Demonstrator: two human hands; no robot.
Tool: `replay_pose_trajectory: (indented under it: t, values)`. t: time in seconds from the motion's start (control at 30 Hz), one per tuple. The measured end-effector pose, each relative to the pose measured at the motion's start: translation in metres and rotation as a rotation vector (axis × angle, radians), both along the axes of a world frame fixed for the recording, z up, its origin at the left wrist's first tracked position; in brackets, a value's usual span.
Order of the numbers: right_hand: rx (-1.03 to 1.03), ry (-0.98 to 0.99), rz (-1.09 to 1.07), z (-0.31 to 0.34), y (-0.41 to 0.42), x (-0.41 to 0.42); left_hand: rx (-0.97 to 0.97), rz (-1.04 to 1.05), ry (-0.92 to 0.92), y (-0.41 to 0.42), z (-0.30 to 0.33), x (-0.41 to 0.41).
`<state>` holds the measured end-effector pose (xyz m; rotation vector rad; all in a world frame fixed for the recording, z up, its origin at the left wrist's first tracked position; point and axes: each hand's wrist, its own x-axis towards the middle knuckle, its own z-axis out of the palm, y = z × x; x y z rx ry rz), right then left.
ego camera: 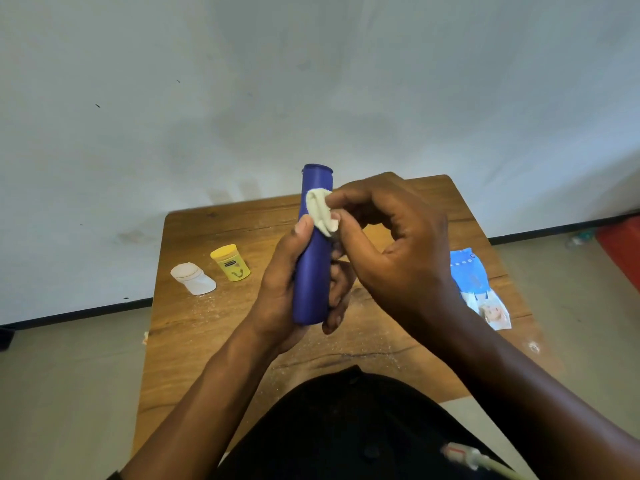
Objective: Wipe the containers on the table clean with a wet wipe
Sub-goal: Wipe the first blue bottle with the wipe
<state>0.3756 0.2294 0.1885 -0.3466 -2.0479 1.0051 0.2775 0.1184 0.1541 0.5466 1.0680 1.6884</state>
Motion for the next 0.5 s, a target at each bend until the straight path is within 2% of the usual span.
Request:
replay_pose_trajectory:
  t: [0.07,0.2,0.37,0.5]
  values:
    - [0.077,-0.013,-0.009,0.001,-0.009,-0.001,-0.018,0.084,0.010,0.000,0.003,0.000]
    - [0.207,-0.083,0.092,-0.011,-0.026,0.006,0.035,0.213,-0.151,-0.003,0.007,-0.005]
    - [0.246,-0.158,0.097,-0.026,-0.019,0.012,-0.017,0.245,0.029,0.000,0.010,-0.012]
    - [0.233,-0.158,-0.064,-0.023,0.003,0.004,-0.065,0.269,-0.008,0.002,0.007,-0.005]
